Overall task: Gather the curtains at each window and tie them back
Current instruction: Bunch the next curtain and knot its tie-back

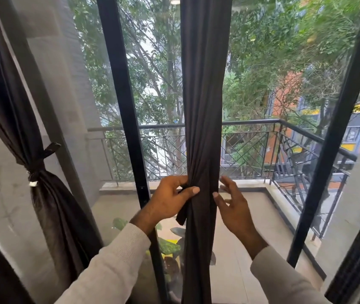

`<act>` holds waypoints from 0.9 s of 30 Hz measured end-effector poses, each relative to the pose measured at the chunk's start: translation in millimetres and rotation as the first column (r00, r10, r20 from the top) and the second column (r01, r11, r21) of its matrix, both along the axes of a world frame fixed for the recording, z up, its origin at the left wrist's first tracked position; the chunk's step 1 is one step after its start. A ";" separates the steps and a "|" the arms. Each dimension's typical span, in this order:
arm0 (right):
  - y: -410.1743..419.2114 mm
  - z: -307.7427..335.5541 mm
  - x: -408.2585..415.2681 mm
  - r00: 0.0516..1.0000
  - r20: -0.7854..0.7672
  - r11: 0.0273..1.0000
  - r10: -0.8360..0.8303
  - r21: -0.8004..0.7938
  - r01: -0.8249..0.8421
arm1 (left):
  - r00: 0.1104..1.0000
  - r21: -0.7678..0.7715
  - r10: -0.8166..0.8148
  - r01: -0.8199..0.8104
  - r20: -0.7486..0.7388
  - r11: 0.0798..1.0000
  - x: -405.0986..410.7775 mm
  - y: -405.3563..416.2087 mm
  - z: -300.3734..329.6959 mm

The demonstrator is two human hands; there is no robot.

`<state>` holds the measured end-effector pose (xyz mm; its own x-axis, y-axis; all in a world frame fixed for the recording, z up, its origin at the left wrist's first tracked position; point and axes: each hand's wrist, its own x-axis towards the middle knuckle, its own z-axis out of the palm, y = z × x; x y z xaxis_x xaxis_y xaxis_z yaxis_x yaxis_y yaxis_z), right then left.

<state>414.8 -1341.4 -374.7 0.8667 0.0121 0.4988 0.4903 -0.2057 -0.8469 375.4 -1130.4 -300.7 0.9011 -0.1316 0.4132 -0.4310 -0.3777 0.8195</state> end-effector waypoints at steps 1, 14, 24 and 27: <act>2.0 4.9 2.4 0.997 -0.049 0.999 0.052 0.020 -0.051 | 1.000 0.021 -0.012 0.012 -0.012 1.000 0.2 0.9 3.5; 21.9 -21.3 -20.3 0.824 0.551 0.830 -0.132 -0.393 0.396 | 0.884 0.286 0.327 -0.426 0.333 0.859 16.8 -16.1 -3.7; 0.5 -18.0 -12.2 0.833 0.535 0.821 0.143 -0.534 0.202 | 0.948 0.111 0.218 -0.249 0.232 0.962 27.4 -7.8 -15.4; -5.9 -9.5 -0.3 0.889 0.440 0.927 -0.129 -0.264 0.266 | 0.976 0.072 0.166 -0.177 0.143 0.982 30.7 -0.4 -15.7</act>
